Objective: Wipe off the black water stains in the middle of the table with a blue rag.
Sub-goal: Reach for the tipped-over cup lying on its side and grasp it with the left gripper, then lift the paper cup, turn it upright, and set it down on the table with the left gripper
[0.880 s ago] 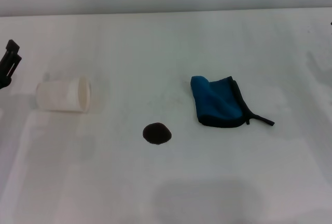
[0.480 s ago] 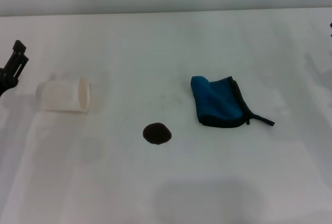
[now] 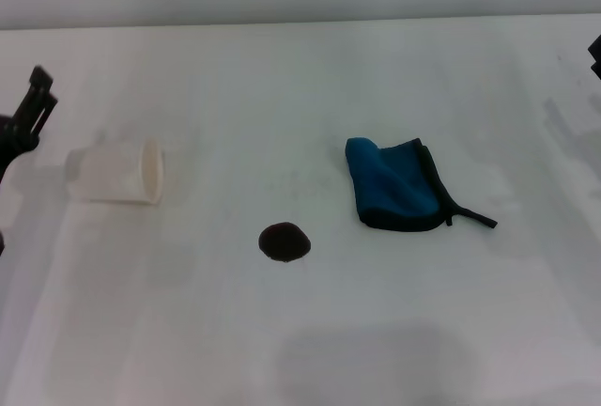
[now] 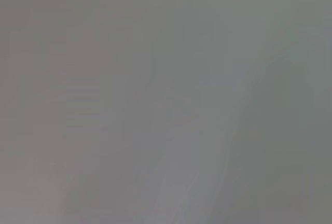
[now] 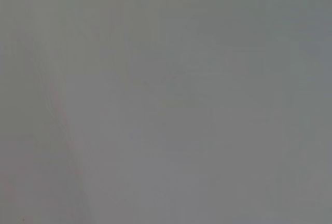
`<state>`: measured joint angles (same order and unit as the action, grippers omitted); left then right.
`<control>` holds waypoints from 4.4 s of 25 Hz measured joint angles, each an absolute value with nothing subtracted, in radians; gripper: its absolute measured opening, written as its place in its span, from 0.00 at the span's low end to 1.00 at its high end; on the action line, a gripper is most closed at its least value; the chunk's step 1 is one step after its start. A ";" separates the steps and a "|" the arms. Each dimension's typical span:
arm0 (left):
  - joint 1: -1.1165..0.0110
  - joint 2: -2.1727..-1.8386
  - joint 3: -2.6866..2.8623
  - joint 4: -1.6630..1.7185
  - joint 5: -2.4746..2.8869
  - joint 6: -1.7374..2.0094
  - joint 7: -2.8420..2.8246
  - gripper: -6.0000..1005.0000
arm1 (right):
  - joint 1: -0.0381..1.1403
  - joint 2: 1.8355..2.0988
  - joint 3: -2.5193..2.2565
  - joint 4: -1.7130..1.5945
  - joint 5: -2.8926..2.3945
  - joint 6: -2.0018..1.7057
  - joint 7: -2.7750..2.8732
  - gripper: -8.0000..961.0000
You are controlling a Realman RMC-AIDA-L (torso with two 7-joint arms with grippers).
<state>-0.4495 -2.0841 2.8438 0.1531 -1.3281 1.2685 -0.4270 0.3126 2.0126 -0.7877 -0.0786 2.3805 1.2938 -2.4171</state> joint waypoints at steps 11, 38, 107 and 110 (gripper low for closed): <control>-0.717 -2.027 2.845 -0.205 -0.898 1.281 -1.034 0.86 | 0.334 2.009 -0.779 -0.082 2.384 1.269 -2.413 0.84; -1.231 -1.845 2.850 -0.730 0.279 1.787 -1.199 0.86 | 0.367 2.007 -0.779 -0.092 2.388 1.224 -2.364 0.84; -1.249 -2.074 2.849 -0.445 0.666 1.123 -1.164 0.85 | 0.362 2.011 -0.779 -0.092 2.388 1.176 -2.309 0.83; -1.247 -2.075 2.847 -0.441 0.663 1.122 -1.168 0.84 | 0.359 2.011 -0.779 -0.092 2.388 1.176 -2.309 0.83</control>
<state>-1.2465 -2.0745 2.8473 -0.4406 0.6632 1.1223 -1.1681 0.3590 2.0110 -0.7793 -0.0920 2.3884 1.1759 -2.3086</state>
